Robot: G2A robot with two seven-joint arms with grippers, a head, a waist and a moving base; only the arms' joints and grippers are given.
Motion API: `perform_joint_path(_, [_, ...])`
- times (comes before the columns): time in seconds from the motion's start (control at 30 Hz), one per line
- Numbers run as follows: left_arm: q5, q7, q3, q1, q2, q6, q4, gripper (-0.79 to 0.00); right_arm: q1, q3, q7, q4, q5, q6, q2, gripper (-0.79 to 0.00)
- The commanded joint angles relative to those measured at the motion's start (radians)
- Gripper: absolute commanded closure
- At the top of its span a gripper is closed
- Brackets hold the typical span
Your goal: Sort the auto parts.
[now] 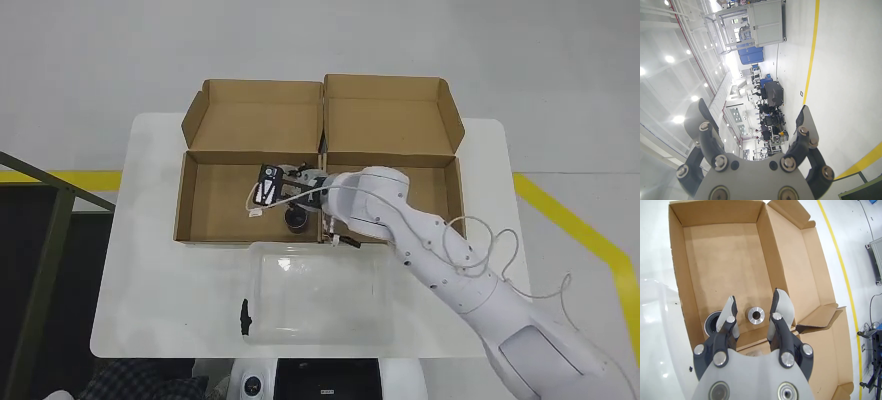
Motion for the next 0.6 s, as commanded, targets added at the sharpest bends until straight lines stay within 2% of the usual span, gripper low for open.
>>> perform_joint_path(0.0, [0.0,0.0,0.0,0.0,0.0,0.0,0.0,-0.785,-0.03,0.026,-0.003,-0.042,-0.002,-0.006,0.01,-0.351])
perform_joint_path(0.23, [0.0,0.0,0.0,0.0,0.0,0.0,0.0,-0.785,-0.179,0.158,-0.076,-0.22,-0.023,-0.038,0.054,-0.391])
perform_joint_path(0.57, [0.0,0.0,0.0,0.0,0.0,0.0,0.0,-0.785,-0.429,0.419,-0.238,-0.416,-0.08,-0.028,0.113,-0.637])
